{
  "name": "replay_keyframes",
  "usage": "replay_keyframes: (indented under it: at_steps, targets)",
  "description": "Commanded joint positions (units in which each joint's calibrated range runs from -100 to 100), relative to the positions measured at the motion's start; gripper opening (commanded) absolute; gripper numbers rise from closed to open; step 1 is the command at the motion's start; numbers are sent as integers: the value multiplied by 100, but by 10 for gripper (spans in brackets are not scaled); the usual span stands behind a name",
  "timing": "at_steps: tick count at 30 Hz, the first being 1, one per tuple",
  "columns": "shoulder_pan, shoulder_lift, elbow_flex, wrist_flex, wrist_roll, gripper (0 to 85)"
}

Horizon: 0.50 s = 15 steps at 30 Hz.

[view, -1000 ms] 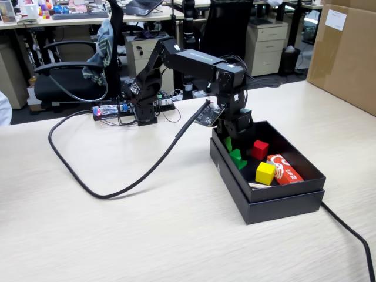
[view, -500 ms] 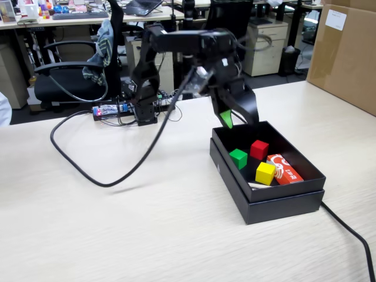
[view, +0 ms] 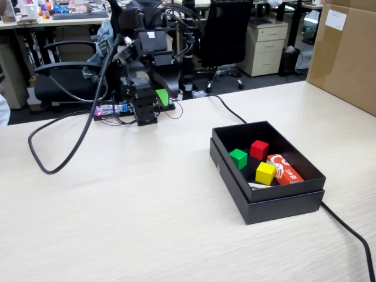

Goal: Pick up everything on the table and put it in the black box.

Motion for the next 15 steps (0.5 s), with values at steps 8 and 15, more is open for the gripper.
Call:
replay_keyframes:
  at_steps: [8,15]
  targets:
    - [-15,-2001,-2300,1934,137,496]
    - [-103,-2047,-4131,3601,39,507]
